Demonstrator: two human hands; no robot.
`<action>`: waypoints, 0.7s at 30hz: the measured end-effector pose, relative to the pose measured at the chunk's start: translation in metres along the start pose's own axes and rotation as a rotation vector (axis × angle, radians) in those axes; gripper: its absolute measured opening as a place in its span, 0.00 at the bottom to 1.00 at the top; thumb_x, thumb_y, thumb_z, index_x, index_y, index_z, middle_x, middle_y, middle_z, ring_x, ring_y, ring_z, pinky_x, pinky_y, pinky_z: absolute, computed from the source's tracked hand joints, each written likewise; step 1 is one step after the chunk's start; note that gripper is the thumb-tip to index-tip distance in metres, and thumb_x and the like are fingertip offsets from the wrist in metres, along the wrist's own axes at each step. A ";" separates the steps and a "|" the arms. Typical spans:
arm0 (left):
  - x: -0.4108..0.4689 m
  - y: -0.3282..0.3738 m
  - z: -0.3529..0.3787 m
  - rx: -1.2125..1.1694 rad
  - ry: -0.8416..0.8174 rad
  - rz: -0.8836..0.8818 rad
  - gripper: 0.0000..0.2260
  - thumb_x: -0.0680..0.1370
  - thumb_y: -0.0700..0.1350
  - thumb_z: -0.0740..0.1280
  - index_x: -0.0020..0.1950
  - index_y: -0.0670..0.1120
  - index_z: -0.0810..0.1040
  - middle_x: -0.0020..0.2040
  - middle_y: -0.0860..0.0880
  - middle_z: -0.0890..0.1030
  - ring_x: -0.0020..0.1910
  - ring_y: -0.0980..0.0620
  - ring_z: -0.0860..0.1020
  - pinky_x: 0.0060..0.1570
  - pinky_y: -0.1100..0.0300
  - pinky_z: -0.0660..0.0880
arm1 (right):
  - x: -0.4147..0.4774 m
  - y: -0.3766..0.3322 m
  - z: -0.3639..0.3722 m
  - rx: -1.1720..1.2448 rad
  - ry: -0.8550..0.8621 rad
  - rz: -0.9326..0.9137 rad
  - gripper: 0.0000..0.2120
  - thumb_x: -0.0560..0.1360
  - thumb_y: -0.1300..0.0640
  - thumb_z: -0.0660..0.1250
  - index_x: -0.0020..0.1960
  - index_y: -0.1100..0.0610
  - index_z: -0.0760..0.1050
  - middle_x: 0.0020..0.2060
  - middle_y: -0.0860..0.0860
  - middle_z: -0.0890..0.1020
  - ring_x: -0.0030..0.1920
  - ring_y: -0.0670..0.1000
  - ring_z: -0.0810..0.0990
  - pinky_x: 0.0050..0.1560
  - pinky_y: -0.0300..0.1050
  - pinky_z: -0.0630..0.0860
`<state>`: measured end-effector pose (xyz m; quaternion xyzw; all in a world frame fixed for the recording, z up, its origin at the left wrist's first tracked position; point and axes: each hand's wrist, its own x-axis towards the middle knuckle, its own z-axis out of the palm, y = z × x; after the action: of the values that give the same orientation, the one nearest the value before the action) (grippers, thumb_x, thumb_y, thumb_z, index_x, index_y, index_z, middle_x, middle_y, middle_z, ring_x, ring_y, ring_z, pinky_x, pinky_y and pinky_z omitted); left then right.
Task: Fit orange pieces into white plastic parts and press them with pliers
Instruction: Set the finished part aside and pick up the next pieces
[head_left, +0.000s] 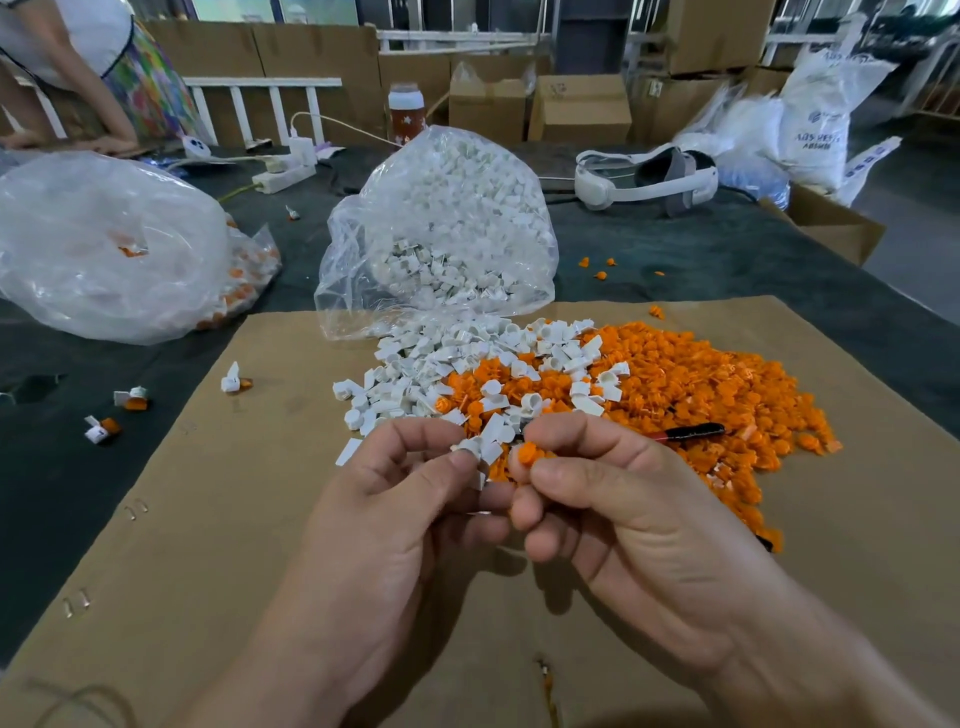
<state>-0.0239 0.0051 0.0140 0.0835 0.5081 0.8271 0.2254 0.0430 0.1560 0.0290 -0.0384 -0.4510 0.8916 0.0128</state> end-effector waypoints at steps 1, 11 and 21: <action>0.000 0.001 0.000 -0.024 -0.010 -0.006 0.09 0.65 0.41 0.73 0.45 0.45 0.84 0.37 0.36 0.82 0.34 0.45 0.83 0.31 0.58 0.81 | 0.000 -0.001 0.001 0.029 -0.011 0.007 0.11 0.67 0.67 0.72 0.48 0.58 0.83 0.37 0.62 0.81 0.33 0.54 0.82 0.30 0.41 0.78; -0.004 0.002 0.002 0.082 -0.064 0.057 0.11 0.62 0.46 0.77 0.43 0.47 0.85 0.33 0.39 0.81 0.29 0.49 0.80 0.27 0.61 0.77 | -0.005 -0.008 0.004 0.130 -0.086 0.097 0.12 0.68 0.65 0.70 0.50 0.63 0.83 0.37 0.58 0.81 0.28 0.49 0.80 0.24 0.38 0.77; -0.004 -0.003 0.000 0.210 0.016 0.188 0.05 0.67 0.44 0.75 0.42 0.49 0.83 0.32 0.45 0.77 0.29 0.49 0.78 0.26 0.60 0.73 | -0.005 -0.003 0.001 -0.012 -0.070 0.037 0.11 0.68 0.63 0.72 0.50 0.59 0.83 0.36 0.59 0.80 0.29 0.51 0.80 0.25 0.40 0.76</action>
<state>-0.0193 0.0042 0.0117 0.1475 0.5837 0.7874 0.1327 0.0475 0.1565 0.0327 -0.0159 -0.4557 0.8898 -0.0197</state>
